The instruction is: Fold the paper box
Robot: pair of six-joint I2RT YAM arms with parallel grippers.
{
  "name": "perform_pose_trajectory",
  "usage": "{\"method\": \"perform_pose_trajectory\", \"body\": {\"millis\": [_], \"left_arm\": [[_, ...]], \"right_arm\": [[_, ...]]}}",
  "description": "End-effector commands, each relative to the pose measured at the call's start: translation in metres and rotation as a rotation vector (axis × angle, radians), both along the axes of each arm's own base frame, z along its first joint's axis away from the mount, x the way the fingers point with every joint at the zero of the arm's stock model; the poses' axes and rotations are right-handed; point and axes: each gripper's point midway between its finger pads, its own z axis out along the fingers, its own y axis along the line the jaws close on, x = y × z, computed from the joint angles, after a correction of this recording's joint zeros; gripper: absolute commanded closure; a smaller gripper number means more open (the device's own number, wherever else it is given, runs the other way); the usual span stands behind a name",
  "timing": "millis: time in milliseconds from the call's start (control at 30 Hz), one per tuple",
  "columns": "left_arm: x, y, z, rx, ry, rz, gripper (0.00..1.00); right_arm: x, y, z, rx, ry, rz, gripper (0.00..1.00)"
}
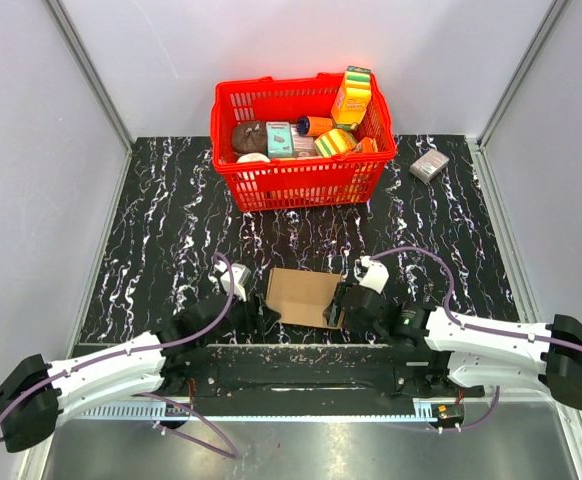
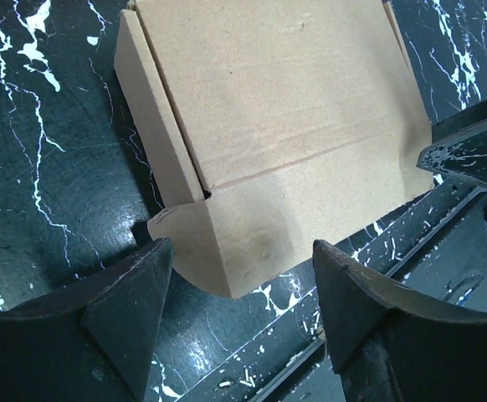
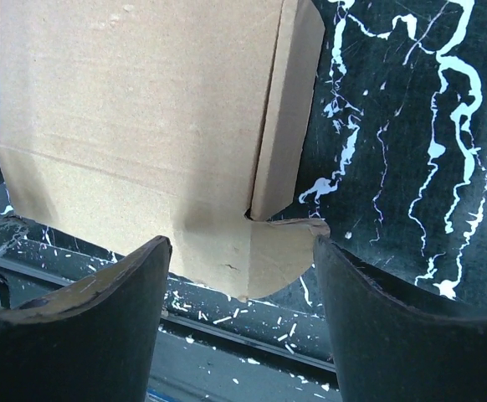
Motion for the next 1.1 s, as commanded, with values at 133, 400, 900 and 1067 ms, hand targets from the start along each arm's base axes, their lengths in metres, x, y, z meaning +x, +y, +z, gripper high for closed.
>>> {"method": "perform_pose_trajectory", "body": {"millis": [133, 400, 900, 1067], "left_arm": [[0.001, -0.009, 0.013, -0.067, -0.028, -0.018, 0.28], [-0.001, -0.014, 0.016, -0.098, -0.022, -0.035, 0.32], [-0.004, -0.015, 0.016, -0.12, -0.018, -0.041, 0.4], [-0.004, -0.016, 0.016, -0.12, -0.016, -0.044, 0.43]], "right_arm": [[0.004, 0.011, 0.004, 0.05, -0.035, 0.018, 0.27], [0.001, 0.018, 0.007, 0.094, -0.026, 0.032, 0.32], [-0.003, 0.018, 0.004, 0.114, -0.006, 0.034, 0.4], [-0.003, 0.021, 0.005, 0.124, -0.006, 0.039, 0.42]]}}
